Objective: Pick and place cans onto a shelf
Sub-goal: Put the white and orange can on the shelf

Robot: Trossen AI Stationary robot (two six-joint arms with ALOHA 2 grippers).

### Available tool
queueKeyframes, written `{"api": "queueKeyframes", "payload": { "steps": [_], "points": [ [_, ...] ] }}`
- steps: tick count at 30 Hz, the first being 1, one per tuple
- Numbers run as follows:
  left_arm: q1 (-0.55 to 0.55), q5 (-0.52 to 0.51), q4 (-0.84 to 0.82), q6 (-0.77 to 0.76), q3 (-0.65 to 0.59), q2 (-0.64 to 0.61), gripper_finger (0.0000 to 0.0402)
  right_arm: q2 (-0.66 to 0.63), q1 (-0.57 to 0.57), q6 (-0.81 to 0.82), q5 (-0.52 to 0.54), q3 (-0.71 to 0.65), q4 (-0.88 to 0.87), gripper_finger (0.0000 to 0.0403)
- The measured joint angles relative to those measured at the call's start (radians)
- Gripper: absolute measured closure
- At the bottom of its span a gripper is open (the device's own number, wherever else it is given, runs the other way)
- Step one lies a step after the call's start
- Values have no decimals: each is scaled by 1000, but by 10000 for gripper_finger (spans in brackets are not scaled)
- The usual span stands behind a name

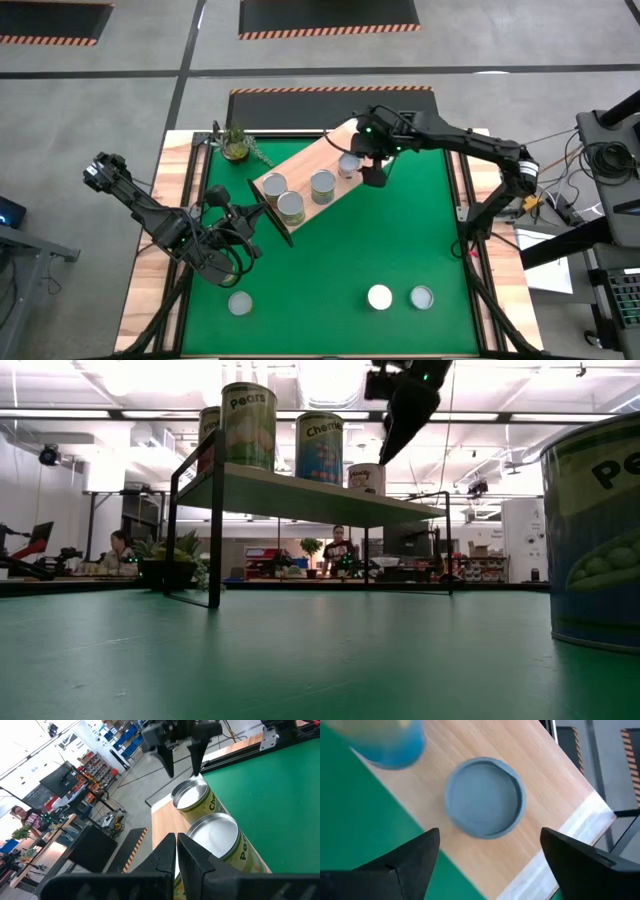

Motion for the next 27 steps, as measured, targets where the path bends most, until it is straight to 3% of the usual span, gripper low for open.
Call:
{"api": "queueKeyframes", "payload": {
  "steps": [7,19,22,27],
  "points": [
    [0,0,0,0,0,0,402,-62,49,109,-83,-23,-30,135],
    [0,0,0,0,0,0,402,-88,90,155,-76,-254,246,346],
    [0,0,0,0,0,0,402,-88,88,140,-26,-261,255,385],
    [0,0,0,0,0,0,402,-88,72,98,124,-245,256,390]
  ]
}}
